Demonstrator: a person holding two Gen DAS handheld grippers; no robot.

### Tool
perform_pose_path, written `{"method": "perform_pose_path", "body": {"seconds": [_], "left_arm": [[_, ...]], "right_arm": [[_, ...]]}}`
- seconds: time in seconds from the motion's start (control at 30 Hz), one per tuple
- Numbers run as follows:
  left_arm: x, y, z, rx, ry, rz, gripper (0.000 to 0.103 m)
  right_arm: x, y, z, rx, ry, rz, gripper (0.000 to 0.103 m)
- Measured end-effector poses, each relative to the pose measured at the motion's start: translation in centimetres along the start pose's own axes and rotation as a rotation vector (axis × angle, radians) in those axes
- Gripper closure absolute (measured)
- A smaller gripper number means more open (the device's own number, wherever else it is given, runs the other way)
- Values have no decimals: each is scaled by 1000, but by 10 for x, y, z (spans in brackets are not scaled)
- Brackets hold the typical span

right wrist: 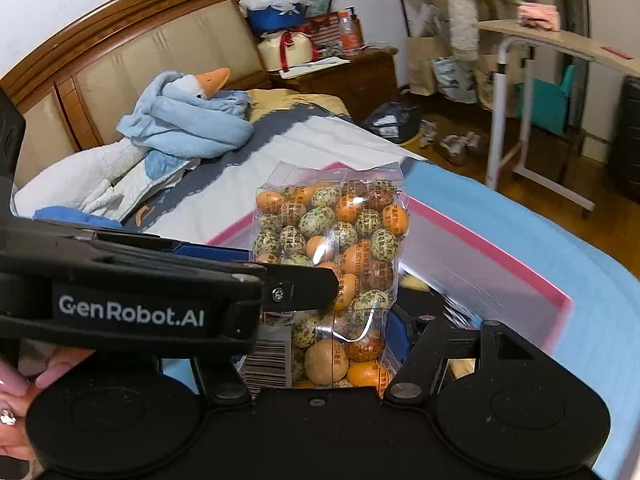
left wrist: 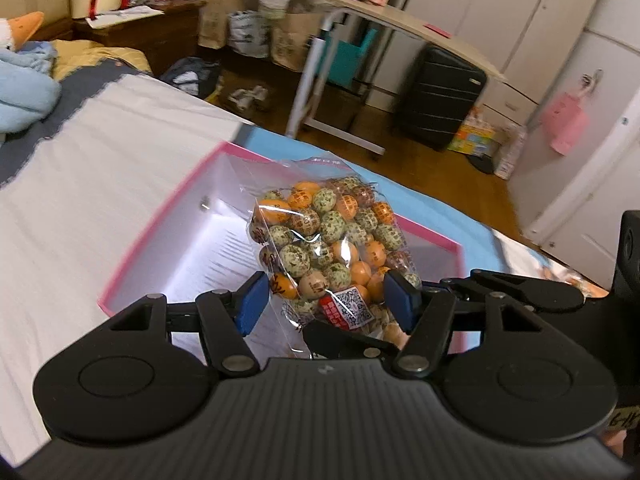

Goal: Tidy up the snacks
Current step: 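Lower the nut bag into the pink box and open the left tool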

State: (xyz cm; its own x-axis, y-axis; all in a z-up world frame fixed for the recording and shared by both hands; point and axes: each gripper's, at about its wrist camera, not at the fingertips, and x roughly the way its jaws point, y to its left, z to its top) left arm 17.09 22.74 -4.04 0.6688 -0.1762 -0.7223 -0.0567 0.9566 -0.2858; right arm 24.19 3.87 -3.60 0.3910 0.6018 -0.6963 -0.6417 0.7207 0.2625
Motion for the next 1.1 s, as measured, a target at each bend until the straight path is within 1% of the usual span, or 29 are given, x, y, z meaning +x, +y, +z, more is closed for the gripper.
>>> {"method": "perform_pose_path", "body": {"seconds": [0.1,0.2,0.33,0.4,0.47,0.5,0.57,0.6,0.67,0.73,0.83,0.9,0.97,1.1], "left_arm": [[17,14,6,3,-8,43,41],[30,27,2,4,-22,83,41],[50,44,-1,-33,30,89,41],[58,50,0,-54,49,90,41],[60,51,1,-67,47,97,42],[58,51,-1,-65,41,106,40],[52,46,-2,-48,20,122,40],[48,44,-4,-35,11,131,40],[42,40,-6,-27,-4,147,40],[33,34,-10,-12,-24,151,40],[18,18,-15,32,-56,152,40],[7,6,-18,55,-68,120,40],[-4,-5,-22,62,-76,71,40],[-22,-34,-30,92,-70,4,40]], "right_arm": [[25,-4,6,17,9,36,33],[45,-7,4,66,29,61,33],[66,-7,-5,100,72,68,33],[71,-8,-7,121,90,68,30],[75,-8,-6,132,99,49,27],[76,-7,-6,130,104,24,24],[71,-4,-8,116,115,-27,24],[66,-3,-10,97,114,-47,23],[50,-3,-12,64,97,-47,24],[27,-5,-13,47,82,-50,24],[-12,-10,-15,14,64,-77,24],[-41,-12,-17,-17,48,-106,24],[-72,-16,-22,-55,35,-142,24],[-129,-27,-37,-115,33,-240,24]]}}
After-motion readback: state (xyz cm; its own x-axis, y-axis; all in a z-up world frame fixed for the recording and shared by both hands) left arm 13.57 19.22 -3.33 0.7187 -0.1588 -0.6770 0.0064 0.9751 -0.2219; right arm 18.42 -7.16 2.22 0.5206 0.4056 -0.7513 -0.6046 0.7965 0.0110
